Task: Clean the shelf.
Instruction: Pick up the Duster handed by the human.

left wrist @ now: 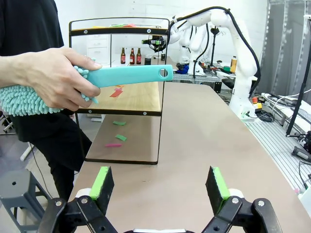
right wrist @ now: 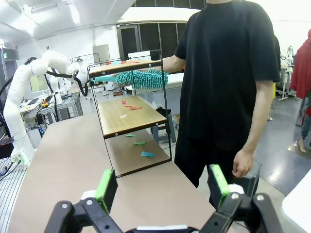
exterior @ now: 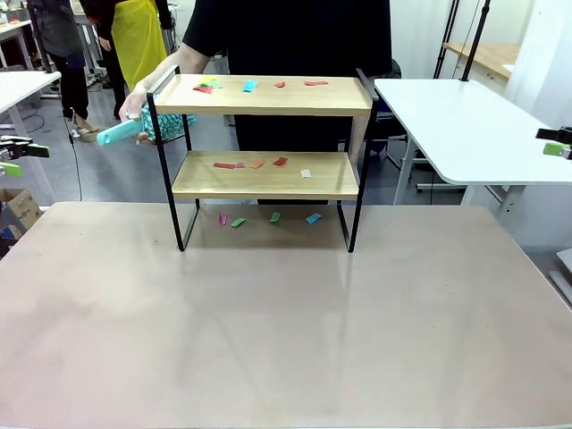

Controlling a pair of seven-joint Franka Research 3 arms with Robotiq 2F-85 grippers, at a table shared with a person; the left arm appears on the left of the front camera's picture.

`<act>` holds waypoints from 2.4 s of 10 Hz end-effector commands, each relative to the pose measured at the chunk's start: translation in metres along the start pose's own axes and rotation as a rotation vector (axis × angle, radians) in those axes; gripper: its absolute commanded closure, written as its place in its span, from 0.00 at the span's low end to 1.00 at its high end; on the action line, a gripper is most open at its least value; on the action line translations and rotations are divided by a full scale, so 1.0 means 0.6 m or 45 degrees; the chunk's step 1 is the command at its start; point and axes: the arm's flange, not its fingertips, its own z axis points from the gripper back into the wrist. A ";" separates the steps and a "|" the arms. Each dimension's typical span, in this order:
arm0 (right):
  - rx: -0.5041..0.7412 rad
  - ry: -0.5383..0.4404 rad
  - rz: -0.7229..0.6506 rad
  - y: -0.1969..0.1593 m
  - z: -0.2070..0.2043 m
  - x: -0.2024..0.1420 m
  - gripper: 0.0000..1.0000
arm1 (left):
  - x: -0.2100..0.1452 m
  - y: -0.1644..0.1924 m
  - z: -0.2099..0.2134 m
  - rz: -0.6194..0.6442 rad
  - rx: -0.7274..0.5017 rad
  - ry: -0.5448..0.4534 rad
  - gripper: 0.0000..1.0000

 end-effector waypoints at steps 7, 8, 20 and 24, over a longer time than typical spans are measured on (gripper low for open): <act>-0.001 -0.002 0.005 0.000 0.000 0.003 0.00 | 0.071 -0.001 0.005 0.010 0.048 0.077 0.00; -0.001 -0.002 0.005 0.000 0.000 0.003 0.00 | 0.122 0.002 0.010 0.048 0.067 0.165 0.00; -0.001 -0.002 0.005 0.000 0.000 0.003 0.00 | 0.483 -0.119 -0.312 0.996 1.121 0.911 0.00; -0.001 -0.002 0.005 0.000 0.000 0.003 0.00 | 0.480 -0.119 -0.373 0.887 1.132 0.982 0.00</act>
